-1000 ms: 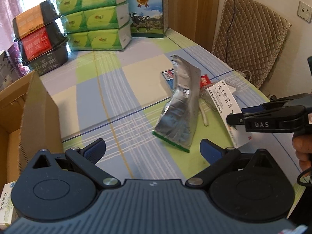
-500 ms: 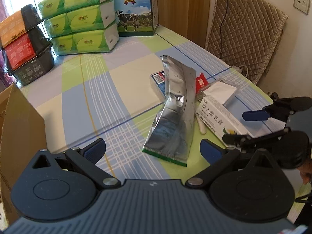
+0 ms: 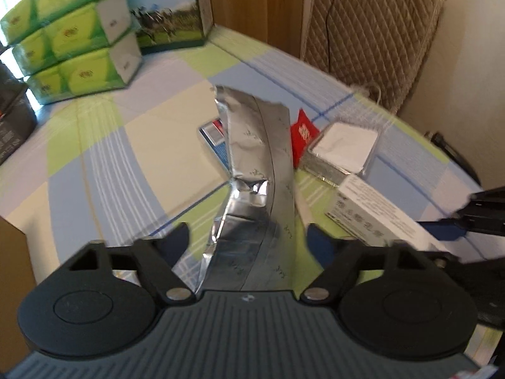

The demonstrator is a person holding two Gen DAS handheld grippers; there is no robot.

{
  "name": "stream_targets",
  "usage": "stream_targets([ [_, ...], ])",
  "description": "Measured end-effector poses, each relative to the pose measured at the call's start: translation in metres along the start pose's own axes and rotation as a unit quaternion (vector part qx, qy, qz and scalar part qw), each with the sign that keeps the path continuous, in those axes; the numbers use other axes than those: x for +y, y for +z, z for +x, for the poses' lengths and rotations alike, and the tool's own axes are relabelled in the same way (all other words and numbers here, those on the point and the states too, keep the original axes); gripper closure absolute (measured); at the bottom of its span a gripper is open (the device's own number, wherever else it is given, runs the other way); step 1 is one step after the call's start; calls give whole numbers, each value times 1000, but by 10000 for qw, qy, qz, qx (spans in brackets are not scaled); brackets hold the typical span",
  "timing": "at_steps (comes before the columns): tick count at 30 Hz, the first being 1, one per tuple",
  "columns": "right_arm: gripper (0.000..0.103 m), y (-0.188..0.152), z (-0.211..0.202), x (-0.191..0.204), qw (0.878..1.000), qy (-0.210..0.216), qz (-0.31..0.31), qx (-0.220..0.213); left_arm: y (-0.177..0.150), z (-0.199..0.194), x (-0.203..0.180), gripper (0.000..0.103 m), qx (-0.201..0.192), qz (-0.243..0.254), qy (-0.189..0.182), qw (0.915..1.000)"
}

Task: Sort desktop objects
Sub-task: 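Grasp the white box with the right tool while the left tool grasps the silver foil bag, then carry the foil bag with the left tool while the right tool carries the white box over the cardboard box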

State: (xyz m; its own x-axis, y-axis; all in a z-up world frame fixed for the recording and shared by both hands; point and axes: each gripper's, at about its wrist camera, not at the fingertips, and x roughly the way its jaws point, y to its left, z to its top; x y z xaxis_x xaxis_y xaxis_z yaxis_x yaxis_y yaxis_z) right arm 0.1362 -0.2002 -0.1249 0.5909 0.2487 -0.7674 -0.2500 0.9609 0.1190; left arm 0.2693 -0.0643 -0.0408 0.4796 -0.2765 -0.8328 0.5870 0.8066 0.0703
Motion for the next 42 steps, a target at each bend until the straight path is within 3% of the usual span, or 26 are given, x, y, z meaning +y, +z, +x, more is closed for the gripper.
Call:
stream_targets([
  [5,80,-14,-14,0,9998,108,159,56,-12,-9,-10,63,111,-144,-92,9998],
  [9,80,-31,-31,0,9985,265,465,110,-43,-41,-26,71,114,-285,-104,9995],
  [15,80,-58,-56,5,9944,518,902,206,-117,-94,-44,73,168,-926,-127,9955],
  [19,80,-64,-61,8,9940,523,933,206,-145,-117,-48,72,261,-1133,9,9932],
  [22,71,-63,-62,10,9952,438,853,222,-147,-125,-45,70,273,-1159,152,9928],
  [24,53,-63,-63,14,9971,328,657,199,-144,-127,-40,67,233,-1202,186,9923],
  [27,53,-63,-61,21,9992,167,315,189,-136,-127,-31,55,153,-1275,150,9916],
  [37,53,-61,-44,32,9995,106,-8,294,-119,-89,-16,53,453,-1387,-210,9891],
  [42,54,-60,-39,36,9994,69,-152,300,-114,-64,-23,52,818,-1267,-307,9881],
])
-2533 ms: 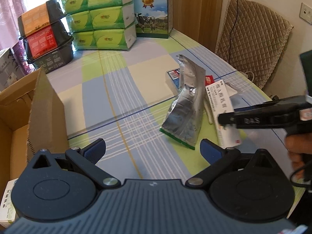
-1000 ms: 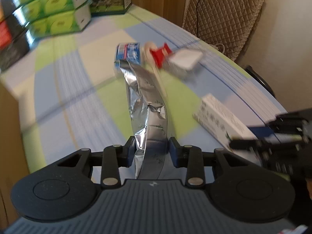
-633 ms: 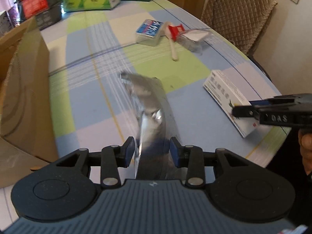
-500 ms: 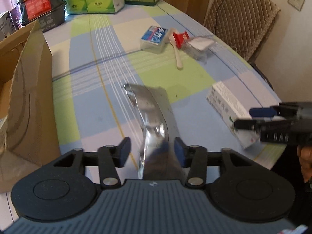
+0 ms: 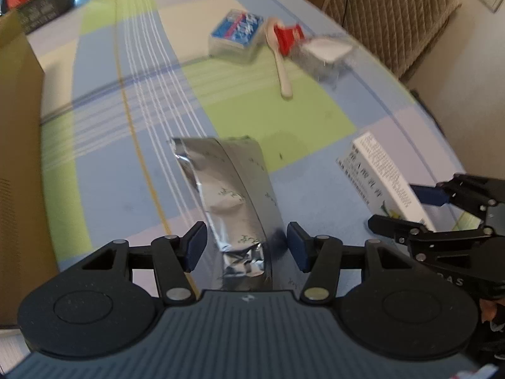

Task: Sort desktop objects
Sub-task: 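Carry the foil bag with the left tool while the right tool carries the white box over the cardboard box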

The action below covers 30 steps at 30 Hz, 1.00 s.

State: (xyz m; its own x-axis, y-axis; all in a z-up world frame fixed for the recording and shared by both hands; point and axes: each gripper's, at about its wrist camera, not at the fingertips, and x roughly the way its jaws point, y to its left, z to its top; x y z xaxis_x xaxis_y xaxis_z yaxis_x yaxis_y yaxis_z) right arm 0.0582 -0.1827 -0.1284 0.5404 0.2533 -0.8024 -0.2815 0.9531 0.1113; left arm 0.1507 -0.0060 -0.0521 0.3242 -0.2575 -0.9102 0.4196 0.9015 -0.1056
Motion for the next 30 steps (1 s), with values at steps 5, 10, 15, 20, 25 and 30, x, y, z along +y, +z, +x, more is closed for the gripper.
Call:
stream_targets([
  [5,56,-1,3,2,10000,-27,-86,-8,-3,14,-14,51,144,335,297,9989],
  [10,62,1,6,5,9999,-41,-143,9,-5,12,-17,60,92,387,371,9985],
  [15,80,4,8,8,9999,-16,-120,15,-10,5,-17,67,42,373,346,9987],
  [20,80,4,-3,11,9999,-60,-123,-102,-20,-5,-15,69,-33,148,322,9994],
  [25,80,4,-22,11,9996,-114,-32,-251,-30,-21,-19,69,-156,35,266,9995],
  [30,80,5,-43,17,9992,-149,-49,-371,-36,-39,-25,69,-292,-40,221,9993],
])
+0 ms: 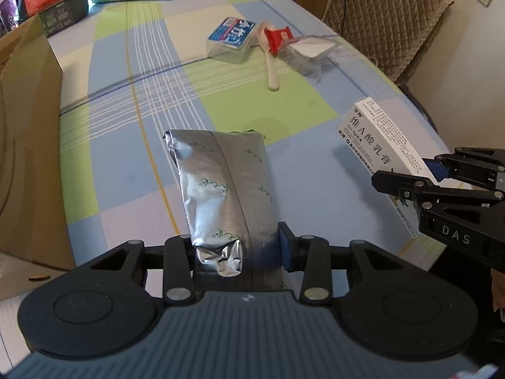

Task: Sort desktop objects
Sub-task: 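Carry the foil bag with the left tool while the right tool carries the white box over the cardboard box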

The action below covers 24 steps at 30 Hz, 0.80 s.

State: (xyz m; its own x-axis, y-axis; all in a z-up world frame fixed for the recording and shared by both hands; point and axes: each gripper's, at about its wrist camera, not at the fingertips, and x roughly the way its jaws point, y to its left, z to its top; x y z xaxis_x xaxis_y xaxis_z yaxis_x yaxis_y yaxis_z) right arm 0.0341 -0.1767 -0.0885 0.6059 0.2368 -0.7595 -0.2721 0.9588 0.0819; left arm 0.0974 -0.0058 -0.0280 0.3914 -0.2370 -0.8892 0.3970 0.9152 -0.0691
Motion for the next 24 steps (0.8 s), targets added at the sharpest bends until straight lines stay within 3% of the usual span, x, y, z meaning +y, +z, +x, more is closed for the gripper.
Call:
stream_targets([
  [24,80,12,-57,61,9989,224,-211,-357,-33,-105,14,69,-728,-232,205,9969],
])
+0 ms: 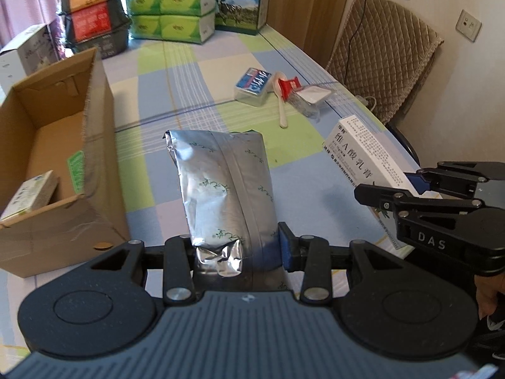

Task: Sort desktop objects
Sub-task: 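Carry the foil bag with the left tool while the right tool carries the white box over the cardboard box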

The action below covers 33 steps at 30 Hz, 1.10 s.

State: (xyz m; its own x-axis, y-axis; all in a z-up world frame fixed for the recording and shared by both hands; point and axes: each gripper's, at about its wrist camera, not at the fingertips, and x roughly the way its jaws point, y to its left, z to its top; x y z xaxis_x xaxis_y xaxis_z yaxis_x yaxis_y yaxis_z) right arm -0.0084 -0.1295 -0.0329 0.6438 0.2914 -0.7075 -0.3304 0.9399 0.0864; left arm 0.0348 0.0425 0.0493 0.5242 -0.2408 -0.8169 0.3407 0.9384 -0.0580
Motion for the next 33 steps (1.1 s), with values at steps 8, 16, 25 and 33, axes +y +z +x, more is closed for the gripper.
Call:
stream_targets([
  [8,80,11,-5,24,9996,183,-178,-107,-2,-28,16,69,-169,-49,131,9998],
  [16,80,25,-6,50,9984,354,-389,-202,-6,-50,37,69,-273,-67,278,9992],
  [25,80,48,0,85,9960,550,-629,-327,-9,-76,71,69,-322,-31,533,9981],
  [33,80,75,10,130,9916,853,-846,-473,-11,-103,115,69,-398,-165,755,9962],
])
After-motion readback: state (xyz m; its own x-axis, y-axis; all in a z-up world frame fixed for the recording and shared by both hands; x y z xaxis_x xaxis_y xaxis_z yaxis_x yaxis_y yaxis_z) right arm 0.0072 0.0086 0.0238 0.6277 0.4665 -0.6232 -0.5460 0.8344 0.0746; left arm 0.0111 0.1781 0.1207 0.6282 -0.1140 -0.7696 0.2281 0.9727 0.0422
